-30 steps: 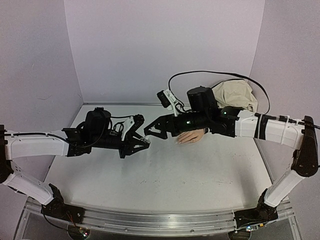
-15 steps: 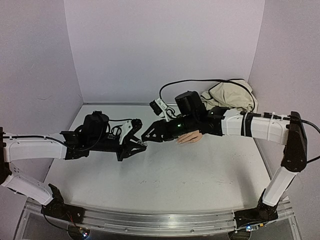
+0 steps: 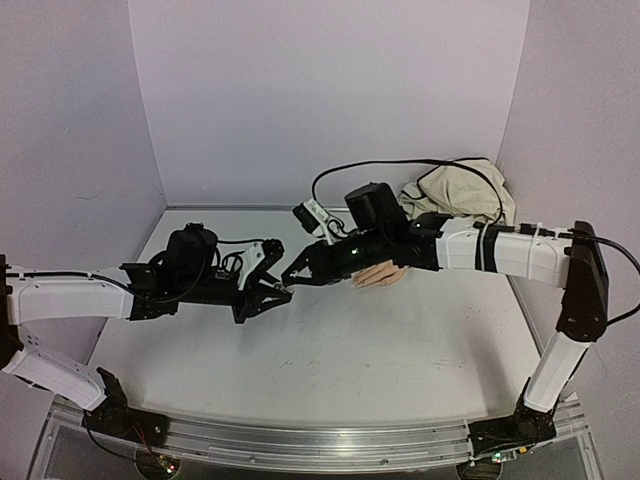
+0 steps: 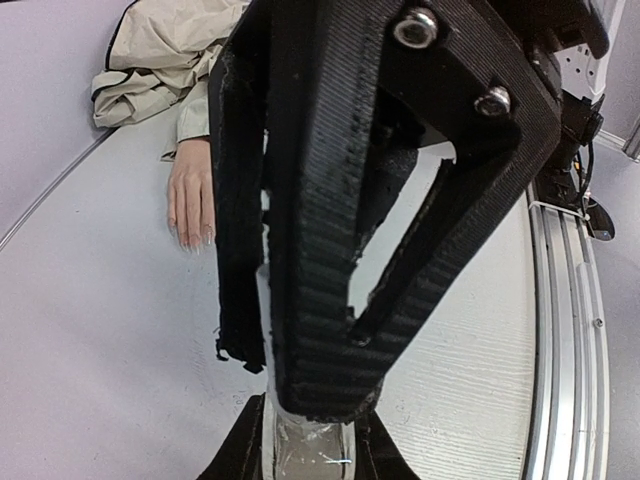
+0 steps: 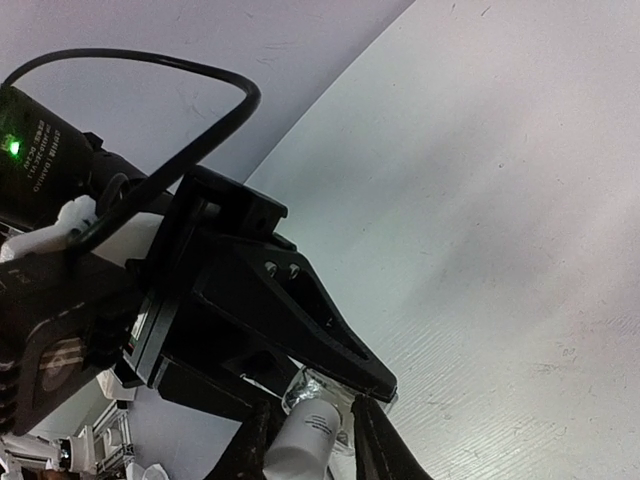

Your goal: Paint the nails

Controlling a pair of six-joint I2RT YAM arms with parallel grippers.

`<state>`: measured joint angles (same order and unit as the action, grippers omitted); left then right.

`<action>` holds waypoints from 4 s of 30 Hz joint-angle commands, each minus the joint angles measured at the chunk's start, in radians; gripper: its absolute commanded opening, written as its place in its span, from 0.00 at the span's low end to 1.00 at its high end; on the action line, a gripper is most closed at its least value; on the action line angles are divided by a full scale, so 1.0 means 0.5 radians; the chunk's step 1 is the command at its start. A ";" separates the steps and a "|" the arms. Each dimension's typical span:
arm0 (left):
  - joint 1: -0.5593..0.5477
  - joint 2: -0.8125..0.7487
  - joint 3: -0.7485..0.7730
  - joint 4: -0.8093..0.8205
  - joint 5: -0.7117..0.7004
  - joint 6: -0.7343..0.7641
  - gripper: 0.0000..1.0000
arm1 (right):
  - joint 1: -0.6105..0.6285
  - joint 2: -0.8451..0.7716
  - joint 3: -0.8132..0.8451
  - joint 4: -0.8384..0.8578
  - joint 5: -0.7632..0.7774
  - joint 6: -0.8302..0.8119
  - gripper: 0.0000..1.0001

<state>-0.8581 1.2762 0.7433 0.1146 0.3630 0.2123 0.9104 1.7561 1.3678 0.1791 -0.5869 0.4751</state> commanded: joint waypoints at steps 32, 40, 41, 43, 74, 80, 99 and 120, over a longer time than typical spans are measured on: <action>0.003 0.014 0.004 0.109 -0.036 0.014 0.00 | 0.006 -0.198 -0.057 0.088 0.102 -0.095 0.00; 0.004 0.028 0.007 0.106 -0.031 0.009 0.00 | 0.006 -0.217 -0.079 0.114 0.115 -0.081 0.00; 0.002 0.028 0.007 0.105 -0.030 0.010 0.00 | 0.005 -0.217 -0.079 0.114 0.115 -0.080 0.00; 0.004 0.028 0.007 0.106 -0.027 0.011 0.00 | 0.006 -0.213 -0.079 0.117 0.111 -0.079 0.00; 0.002 -0.039 -0.087 0.111 -0.203 -0.383 0.00 | -0.147 -0.577 -0.413 0.408 0.131 -0.067 0.00; 0.001 -0.207 -0.106 0.101 -0.323 -0.508 0.00 | -0.345 -0.837 -0.731 0.495 0.243 -0.215 0.00; 0.007 -0.051 0.223 0.089 -0.502 -0.314 0.00 | -0.584 -1.037 -1.491 0.866 0.759 -0.378 0.00; 0.110 0.194 0.378 0.168 -0.546 -0.234 0.00 | -0.878 -0.589 -1.518 1.243 0.814 -0.497 0.00</action>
<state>-0.8059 1.3575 0.8696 0.1299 0.0731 0.0731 0.4789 1.3972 0.5415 0.6968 -0.1867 0.2504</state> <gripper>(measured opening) 0.221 0.140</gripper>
